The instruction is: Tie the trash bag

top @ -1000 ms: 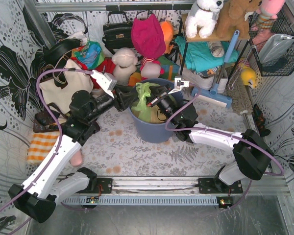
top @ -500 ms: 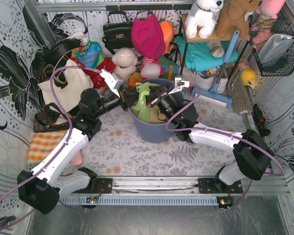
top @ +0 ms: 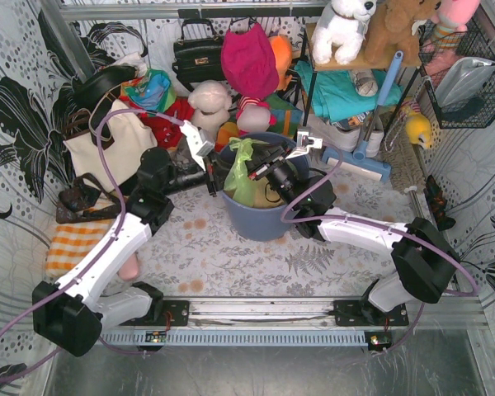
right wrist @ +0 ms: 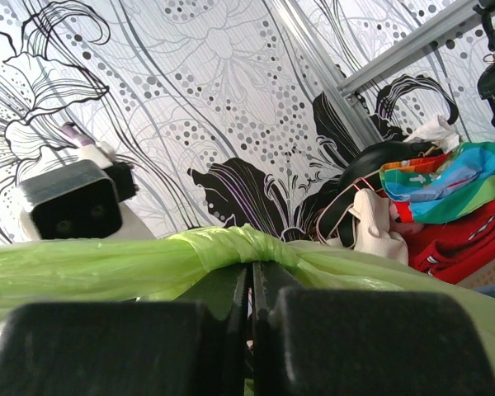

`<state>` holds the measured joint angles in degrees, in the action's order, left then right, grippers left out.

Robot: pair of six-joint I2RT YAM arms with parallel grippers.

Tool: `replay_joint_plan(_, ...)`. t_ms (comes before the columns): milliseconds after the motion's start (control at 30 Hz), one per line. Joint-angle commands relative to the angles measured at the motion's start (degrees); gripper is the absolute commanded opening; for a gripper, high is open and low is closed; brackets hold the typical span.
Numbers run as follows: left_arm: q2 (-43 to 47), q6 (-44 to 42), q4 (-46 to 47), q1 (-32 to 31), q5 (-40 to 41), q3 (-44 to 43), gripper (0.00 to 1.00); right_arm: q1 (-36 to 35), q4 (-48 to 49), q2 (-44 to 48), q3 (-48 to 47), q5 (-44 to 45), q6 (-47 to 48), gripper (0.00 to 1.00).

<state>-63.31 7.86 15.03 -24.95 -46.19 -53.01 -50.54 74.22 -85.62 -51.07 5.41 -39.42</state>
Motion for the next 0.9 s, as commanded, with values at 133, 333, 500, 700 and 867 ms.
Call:
replay_joint_plan(133, 4.3, -1.3, -6.3, 0.3, 10.3, -1.1, 0.32, 0.2, 6.0, 0.3, 1.4, -2.4, -0.2, 0.0)
replay_joint_plan(333, 10.3, -1.8, -10.3, 0.3, 19.3, -3.1, 0.36, 0.2, 6.1, 0.7, 1.9, -2.3, 0.0, 0.0)
replay_joint_plan(500, 13.3, 2.2, -8.6, 0.3, 25.7, -3.5, 0.36, 0.2, 6.6, 0.3, 1.6, -2.5, -0.1, 0.0)
replay_joint_plan(700, 12.6, 10.9, -0.3, 0.5, 25.6, -1.2, 0.35, 0.2, 7.3, -0.1, 0.8, -2.6, -0.7, 0.0)
replay_joint_plan(867, 9.8, 11.8, 3.8, 0.6, 23.0, 0.0, 0.33, 0.2, 7.4, -0.2, 0.2, -3.0, -1.3, 0.0)
